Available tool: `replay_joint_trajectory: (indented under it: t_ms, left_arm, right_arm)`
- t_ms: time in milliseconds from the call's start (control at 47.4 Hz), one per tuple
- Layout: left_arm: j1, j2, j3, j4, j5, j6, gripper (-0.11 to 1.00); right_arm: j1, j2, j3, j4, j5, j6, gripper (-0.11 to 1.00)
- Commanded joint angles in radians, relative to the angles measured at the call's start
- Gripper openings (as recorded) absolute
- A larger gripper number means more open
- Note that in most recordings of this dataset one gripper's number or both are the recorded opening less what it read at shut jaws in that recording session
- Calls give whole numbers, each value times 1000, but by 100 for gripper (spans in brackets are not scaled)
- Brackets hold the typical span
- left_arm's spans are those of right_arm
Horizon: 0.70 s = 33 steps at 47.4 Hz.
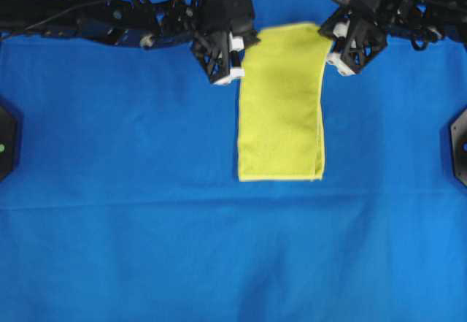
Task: Fold the yellow towel.
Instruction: 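Pull the far end toward the near end, folding the strip in half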
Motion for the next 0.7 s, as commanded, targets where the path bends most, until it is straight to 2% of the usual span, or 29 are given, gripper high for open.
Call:
replay_joint_trajectory:
  t_ms: [0,106,253,528,676]
  left_arm:
    - [-44,-64,20,2,18,-11,5]
    - [-97,-94,57,0,54,-40,5]
    - [-195,-109,91,0,84,-43,5]
    - [-351,-98,100,0,109,-43,5]
    - [-380,-71,100,0,103,-43,5]
  right_arm:
    - [48,-60,15,3,25,23,4]
    - [124,-97,48,3,31,69,4]
    - [241,-121,81,3,31,144,4]
    - [437,-91,77,3,55,279,4]
    - [486,-41,71,2,57,316,4]
